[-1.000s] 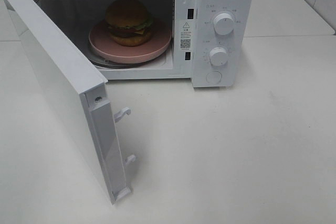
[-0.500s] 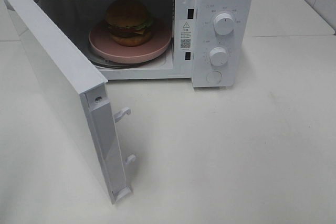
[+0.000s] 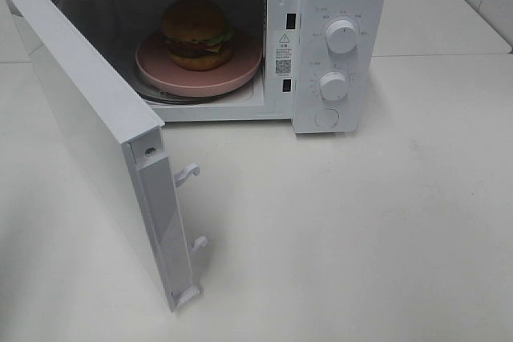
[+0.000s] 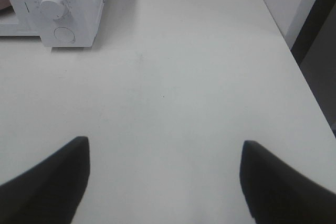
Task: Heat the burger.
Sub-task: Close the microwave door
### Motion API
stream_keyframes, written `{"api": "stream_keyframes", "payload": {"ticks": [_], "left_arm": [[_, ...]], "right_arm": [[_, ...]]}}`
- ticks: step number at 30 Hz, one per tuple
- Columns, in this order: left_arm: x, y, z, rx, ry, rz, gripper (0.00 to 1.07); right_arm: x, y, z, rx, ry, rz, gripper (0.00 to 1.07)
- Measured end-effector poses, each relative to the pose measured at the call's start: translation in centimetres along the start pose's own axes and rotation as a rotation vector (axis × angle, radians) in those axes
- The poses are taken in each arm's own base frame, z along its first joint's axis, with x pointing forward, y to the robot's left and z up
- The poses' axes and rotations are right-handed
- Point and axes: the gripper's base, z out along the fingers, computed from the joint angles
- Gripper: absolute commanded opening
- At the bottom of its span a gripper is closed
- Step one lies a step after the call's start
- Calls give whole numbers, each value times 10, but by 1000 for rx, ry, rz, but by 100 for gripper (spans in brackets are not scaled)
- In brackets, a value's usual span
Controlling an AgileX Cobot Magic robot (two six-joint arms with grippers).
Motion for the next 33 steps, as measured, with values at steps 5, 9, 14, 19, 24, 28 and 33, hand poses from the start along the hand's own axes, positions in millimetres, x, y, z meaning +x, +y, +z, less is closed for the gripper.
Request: {"api": "stream_keyframes", "payload": {"ticks": [5,9,14,19,24,28,33], "left_arm": [[14,1,24,-19,-74,-4,0],[28,1,41,-39,-150,-7,0],[36,2,54,-57,-214,-9,0],[38,3,66,-61,-214,-4,0],[46,0,87,-25,-177,18,0],[52,-7,102,46,-172,40,0],[61,-13,119,110,-169,23,0]], "right_arm": [[0,0,0,0,0,0,76],[0,0,0,0,0,0,76],[0,0,0,0,0,0,76],[0,0,0,0,0,0,76],[0,0,0,0,0,0,76],[0,0,0,0,0,0,76],[0,0,0,0,0,0,76]]}}
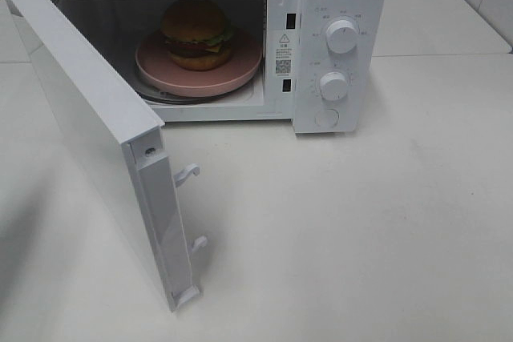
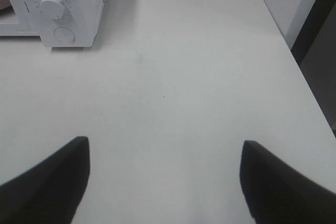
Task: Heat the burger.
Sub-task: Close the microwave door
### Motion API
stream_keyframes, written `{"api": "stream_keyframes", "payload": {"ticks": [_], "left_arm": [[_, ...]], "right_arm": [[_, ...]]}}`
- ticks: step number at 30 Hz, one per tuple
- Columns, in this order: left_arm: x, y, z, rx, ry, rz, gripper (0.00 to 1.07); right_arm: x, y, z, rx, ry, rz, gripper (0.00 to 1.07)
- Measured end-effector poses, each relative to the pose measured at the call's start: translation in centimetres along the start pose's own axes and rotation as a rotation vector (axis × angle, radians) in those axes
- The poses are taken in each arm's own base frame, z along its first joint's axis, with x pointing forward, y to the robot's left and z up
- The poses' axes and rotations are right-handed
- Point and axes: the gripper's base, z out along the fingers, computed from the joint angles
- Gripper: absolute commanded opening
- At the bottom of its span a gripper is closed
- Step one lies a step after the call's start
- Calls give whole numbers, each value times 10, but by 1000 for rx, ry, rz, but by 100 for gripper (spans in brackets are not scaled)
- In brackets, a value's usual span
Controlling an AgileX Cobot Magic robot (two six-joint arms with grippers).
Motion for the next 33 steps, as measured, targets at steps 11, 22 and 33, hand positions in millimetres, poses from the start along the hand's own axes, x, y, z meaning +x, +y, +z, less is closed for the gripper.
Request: {"api": "stream_keyframes", "payload": {"ticks": [11,22,33], "left_arm": [[25,-16,38,228,37,-6,0],[31,-44,66,337,65,5,0],[42,-76,86,330,102,2,0]], "right_arm": [[0,0,0,0,0,0,76],[0,0,0,0,0,0,76],[0,0,0,0,0,0,76]]}}
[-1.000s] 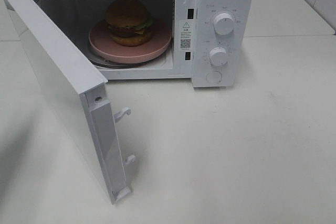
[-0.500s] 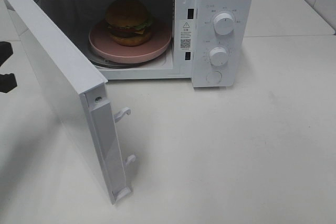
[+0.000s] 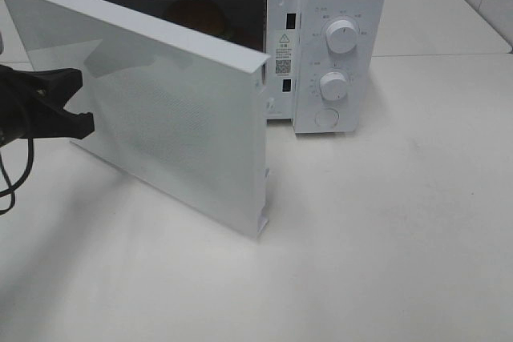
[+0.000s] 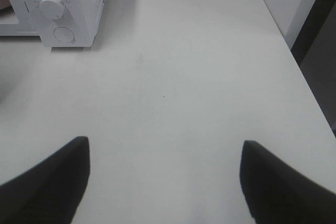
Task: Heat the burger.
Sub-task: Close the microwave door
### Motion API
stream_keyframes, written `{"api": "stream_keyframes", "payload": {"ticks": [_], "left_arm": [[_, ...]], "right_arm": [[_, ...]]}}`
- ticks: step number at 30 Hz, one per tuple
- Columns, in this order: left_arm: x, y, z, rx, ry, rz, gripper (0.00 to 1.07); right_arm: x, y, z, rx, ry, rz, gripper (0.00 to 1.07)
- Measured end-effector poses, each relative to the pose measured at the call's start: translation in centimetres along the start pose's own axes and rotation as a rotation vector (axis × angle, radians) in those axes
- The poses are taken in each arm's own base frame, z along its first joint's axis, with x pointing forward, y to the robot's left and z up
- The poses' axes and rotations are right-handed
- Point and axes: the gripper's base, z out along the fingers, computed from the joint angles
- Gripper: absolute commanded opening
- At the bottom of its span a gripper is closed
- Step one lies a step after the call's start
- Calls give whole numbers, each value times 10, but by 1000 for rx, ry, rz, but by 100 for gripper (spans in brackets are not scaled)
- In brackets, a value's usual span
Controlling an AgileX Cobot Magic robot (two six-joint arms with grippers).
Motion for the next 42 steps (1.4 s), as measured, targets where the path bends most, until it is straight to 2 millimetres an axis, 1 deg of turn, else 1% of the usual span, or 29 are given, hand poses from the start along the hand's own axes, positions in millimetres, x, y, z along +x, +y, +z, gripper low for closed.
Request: {"api": "stream_keyframes", "payload": {"ticks": [2,3,6,8,9,11,14,16,18,19,20,22,23,24,25,27,28,30,31,32,34,35,36,38,42], "left_arm": [[0,-2,3,3,1,-1,0],[0,-6,8,10,-1,-3,0],[-1,-9,12,16,-4,-4,0],[-4,-16,25,18,-22,-17,0],[-4,-16,25,18,-22,-17,0],[-6,-21,34,11,-34,-36,0],[-7,-23,38,13,-38,-39,0],[-10,-31,51,31,-46,-41,0],[-12,-33,55,33,-50,-42,0],[-13,-37,63,35,-44,-45,0],[-13,-37,63,35,-44,-45,0],[-14,-42,73,39,-40,-49,0],[-14,-42,73,39,-40,-49,0],[-13,-45,79,50,-32,-44,0],[-13,-45,79,50,-32,-44,0],[-13,-54,87,75,-3,-26,0],[-13,-54,87,75,-3,-26,0],[-12,-63,94,95,17,3,0],[-12,-63,94,95,17,3,0],[-13,-68,100,106,22,16,0],[-14,-70,103,109,24,25,0],[-14,-75,107,122,34,37,0],[-14,-75,107,122,34,37,0],[-18,-81,116,135,23,50,0],[-19,-87,122,152,27,67,0]], "right_arm": [[0,0,0,0,0,0,76],[0,0,0,0,0,0,76],[0,0,0,0,0,0,76],[0,0,0,0,0,0,76],[0,0,0,0,0,0,76],[0,0,0,0,0,0,76],[0,0,0,0,0,0,76],[0,0,0,0,0,0,76],[0,0,0,0,0,0,76],[0,0,0,0,0,0,76],[0,0,0,0,0,0,76],[0,0,0,0,0,0,76],[0,0,0,0,0,0,76],[0,0,0,0,0,0,76],[0,0,0,0,0,0,76],[0,0,0,0,0,0,76],[0,0,0,0,0,0,76],[0,0,0,0,0,0,76],[0,0,0,0,0,0,76],[0,0,0,0,0,0,76],[0,0,0,0,0,0,76],[0,0,0,0,0,0,76],[0,0,0,0,0,0,76],[0,0,0,0,0,0,76],[0,0,0,0,0,0,76]]}}
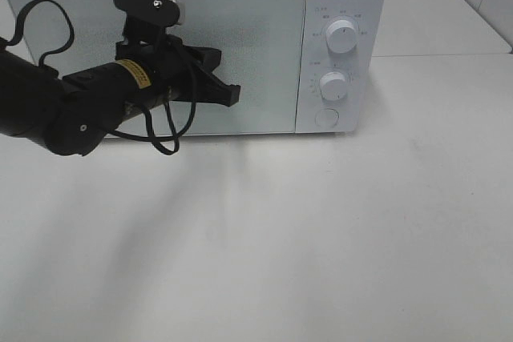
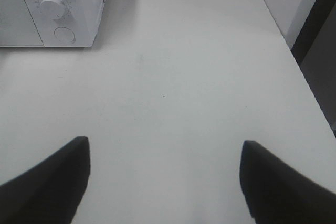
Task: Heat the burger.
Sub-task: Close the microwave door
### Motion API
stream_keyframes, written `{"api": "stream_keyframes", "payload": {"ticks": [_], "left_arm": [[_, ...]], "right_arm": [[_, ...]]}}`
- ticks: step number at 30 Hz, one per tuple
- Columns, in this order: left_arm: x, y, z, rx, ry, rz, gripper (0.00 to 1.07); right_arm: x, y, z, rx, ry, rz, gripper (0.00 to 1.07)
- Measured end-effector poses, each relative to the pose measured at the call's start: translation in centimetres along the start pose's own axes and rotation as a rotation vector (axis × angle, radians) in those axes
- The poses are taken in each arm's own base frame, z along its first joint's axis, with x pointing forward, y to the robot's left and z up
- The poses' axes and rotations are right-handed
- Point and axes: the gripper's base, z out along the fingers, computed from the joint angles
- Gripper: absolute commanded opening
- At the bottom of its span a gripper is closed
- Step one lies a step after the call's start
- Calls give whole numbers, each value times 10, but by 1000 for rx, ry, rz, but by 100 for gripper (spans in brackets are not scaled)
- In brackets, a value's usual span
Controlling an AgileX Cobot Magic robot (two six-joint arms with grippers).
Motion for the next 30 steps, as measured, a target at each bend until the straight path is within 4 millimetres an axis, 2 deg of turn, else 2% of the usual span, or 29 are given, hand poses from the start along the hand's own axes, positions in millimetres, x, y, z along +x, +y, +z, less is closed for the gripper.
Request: {"api": "stream_keyframes", "payload": {"ticks": [4,10,23,25,26,27,28,29,30], "left_arm": [[-5,-12,14,44,3,33,0],[-11,-26,25,74,8,43,0],[-23,-50,26,72,14,-41,0],[-34,-63,21,92,23,-57,8],[-34,-63,21,92,23,-57,8],[-36,-68,19,104,35,-57,13],[-38,-77,15,128,63,-51,29],[-38,-77,15,128,63,-51,29],[-39,-82,12,141,81,-48,41]], "right_arm": [[0,0,0,0,0,0,76],[0,0,0,0,0,0,76],[0,0,0,0,0,0,76],[0,0,0,0,0,0,76],[0,0,0,0,0,0,76],[0,0,0,0,0,0,76],[0,0,0,0,0,0,76],[0,0,0,0,0,0,76],[0,0,0,0,0,0,76]]}}
